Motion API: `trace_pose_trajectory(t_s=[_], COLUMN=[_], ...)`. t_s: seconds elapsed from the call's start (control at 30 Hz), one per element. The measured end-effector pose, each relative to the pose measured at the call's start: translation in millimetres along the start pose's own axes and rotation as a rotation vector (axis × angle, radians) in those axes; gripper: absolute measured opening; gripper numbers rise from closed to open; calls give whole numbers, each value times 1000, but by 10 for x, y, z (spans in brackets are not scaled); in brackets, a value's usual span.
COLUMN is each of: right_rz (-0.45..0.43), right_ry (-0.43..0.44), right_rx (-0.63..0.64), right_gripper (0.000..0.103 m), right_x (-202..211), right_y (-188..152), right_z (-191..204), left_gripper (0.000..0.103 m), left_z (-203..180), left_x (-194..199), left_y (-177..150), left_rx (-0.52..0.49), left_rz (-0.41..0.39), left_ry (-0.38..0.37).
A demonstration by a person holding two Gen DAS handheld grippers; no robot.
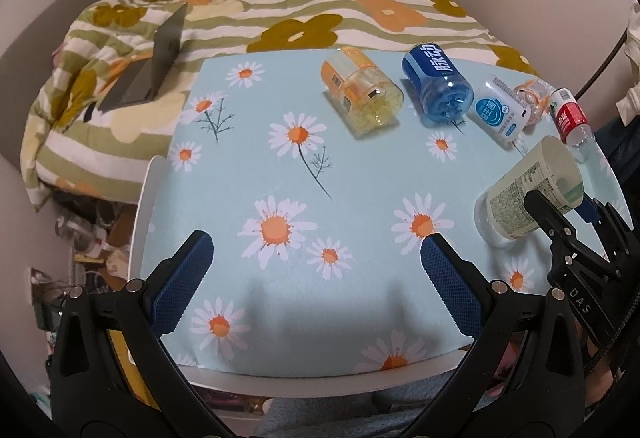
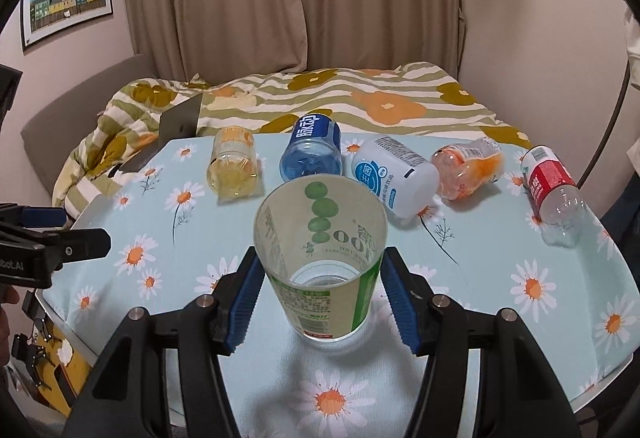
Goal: Flip cup upright
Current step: 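Lower the upright cup onto the cloth and open the right tool, then withdraw the right tool from the cup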
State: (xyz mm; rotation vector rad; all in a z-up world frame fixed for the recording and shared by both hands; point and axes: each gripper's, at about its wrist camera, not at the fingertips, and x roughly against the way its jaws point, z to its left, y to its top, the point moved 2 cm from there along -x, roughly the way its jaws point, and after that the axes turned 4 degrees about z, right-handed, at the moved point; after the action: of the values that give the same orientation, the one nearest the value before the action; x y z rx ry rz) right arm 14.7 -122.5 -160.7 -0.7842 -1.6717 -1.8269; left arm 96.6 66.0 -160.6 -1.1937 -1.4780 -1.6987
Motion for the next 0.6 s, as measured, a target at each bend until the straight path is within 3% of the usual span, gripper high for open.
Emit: trace_pose_trajectory(t_s=[0.23, 0.27, 0.3, 0.37, 0.6], right_rz=[5, 23, 34, 38, 85], right_ry=[-5, -11, -14, -9, 19], right_rx=[-16, -18, -21, -26, -39], right_gripper=[59, 69, 87, 103, 103], right_x=[-14, -41, -59, -65, 25], right_y=[5, 8, 6, 3, 58], right_z=[-18, -26, -34, -54, -143], left_gripper=[103, 103, 103, 103, 103], left_z=[-16, -17, -17, -18, -62], left_x=[37, 45, 52, 71, 216], left_y=[6, 7, 8, 16, 34], left_rx=[8, 10, 13, 18, 39], left_rz=[-7, -9, -10, -12, -28], left_ry=[-1, 0, 2, 3, 17])
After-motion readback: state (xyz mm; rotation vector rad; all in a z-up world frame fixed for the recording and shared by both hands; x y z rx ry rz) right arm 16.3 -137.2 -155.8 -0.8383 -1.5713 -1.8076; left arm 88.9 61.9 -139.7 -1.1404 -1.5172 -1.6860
